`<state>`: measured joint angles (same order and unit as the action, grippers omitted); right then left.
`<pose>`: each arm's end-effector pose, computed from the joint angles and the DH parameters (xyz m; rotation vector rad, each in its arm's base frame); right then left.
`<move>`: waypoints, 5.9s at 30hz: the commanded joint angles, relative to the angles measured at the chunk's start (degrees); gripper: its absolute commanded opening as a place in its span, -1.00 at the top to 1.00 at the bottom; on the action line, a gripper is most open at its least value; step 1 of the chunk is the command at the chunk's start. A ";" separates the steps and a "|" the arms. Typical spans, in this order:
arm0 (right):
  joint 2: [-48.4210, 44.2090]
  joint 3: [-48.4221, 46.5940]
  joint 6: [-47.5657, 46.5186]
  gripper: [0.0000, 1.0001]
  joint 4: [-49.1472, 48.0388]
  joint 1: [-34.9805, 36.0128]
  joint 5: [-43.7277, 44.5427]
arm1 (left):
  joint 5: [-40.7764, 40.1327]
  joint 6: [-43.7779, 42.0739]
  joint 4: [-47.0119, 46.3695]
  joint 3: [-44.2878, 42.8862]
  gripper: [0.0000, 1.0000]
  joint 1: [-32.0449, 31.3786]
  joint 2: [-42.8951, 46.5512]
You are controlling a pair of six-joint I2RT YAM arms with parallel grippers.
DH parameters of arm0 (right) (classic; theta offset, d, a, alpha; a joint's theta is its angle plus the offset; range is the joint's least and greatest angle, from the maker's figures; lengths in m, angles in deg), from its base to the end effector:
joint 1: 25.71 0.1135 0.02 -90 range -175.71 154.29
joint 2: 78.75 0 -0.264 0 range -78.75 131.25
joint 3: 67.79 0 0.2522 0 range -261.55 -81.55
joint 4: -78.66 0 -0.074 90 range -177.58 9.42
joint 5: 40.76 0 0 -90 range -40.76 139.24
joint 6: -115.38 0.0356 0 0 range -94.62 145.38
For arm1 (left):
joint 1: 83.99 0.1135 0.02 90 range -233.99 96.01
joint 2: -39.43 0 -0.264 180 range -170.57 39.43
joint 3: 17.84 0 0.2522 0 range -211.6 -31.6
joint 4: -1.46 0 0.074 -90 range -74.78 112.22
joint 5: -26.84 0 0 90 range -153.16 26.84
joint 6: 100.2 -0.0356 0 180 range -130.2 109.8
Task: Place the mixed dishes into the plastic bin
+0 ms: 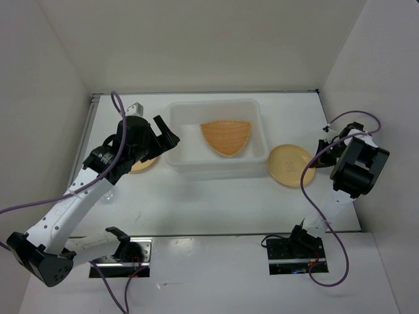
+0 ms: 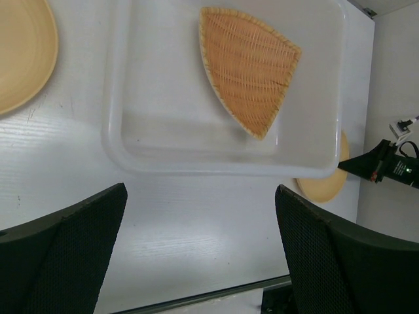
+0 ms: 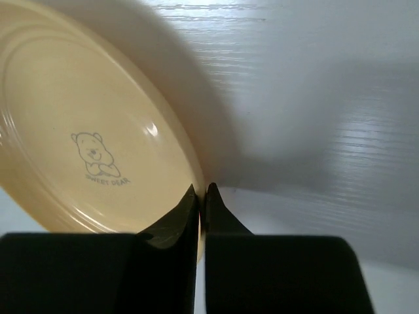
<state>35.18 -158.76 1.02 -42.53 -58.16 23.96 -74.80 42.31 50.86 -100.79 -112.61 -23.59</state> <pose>0.3242 -0.1881 0.1513 0.1509 2.7685 0.4520 0.2072 -0.1049 0.3812 -0.5665 2.0637 -0.6452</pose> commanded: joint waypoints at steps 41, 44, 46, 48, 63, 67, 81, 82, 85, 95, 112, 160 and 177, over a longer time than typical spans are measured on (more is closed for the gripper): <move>6.56 -41.71 -6.05 1.00 9.09 47.38 12.97 | -1.28 9.19 17.53 9.86 -1.00 4.80 19.34; 7.71 -40.40 -5.52 1.00 6.02 49.66 18.39 | -1.28 9.19 17.01 11.17 -1.00 4.80 20.05; 7.71 -38.73 -5.52 0.84 4.08 50.63 20.87 | 0.65 7.70 15.26 11.96 -1.00 4.80 21.27; 6.75 -37.41 -5.52 0.36 0.13 51.78 25.53 | 0.65 8.48 15.25 12.49 -1.00 4.80 21.28; -19.68 -33.62 2.30 -0.97 2.67 44.67 26.33 | -5.95 7.88 2.08 11.36 -1.00 9.45 1.61; -36.35 -11.86 1.77 -0.97 1.53 39.23 25.72 | 3.50 10.93 0.32 10.65 -1.00 16.30 -9.99; -59.35 15.51 5.20 -0.97 0.12 23.83 22.47 | 3.30 37.73 -7.51 20.58 -1.00 23.00 -14.84; -59.35 15.51 5.20 -0.97 0.12 23.83 21.59 | 2.59 39.06 -7.51 19.80 -1.00 23.00 -15.80; -58.73 16.03 5.20 -0.97 -0.93 23.13 20.88 | 1.18 43.01 -6.82 19.18 -1.00 23.52 -18.62; -58.73 18.06 5.20 -0.97 -3.66 20.85 19.83 | 0.92 49.09 -3.29 15.40 -0.97 24.67 -29.86; -59.79 18.59 5.20 -0.97 -4.19 19.18 19.83 | 1.53 46.81 -2.94 13.91 1.00 26.95 -34.27; -79.21 36.69 5.02 -0.97 -16.93 25.33 41.10 | 23.42 0.66 5.85 -45.95 0.92 3.57 -64.15; -79.21 36.16 5.02 -0.97 -15.88 25.33 40.04 | 12.99 -3.11 13.13 -51.29 -0.50 6.12 -56.27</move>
<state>-43.48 -122.33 6.05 -55.88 -33.33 64.40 -54.04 41.92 60.58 -146.36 -107.47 -88.35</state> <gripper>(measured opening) 0.983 0.733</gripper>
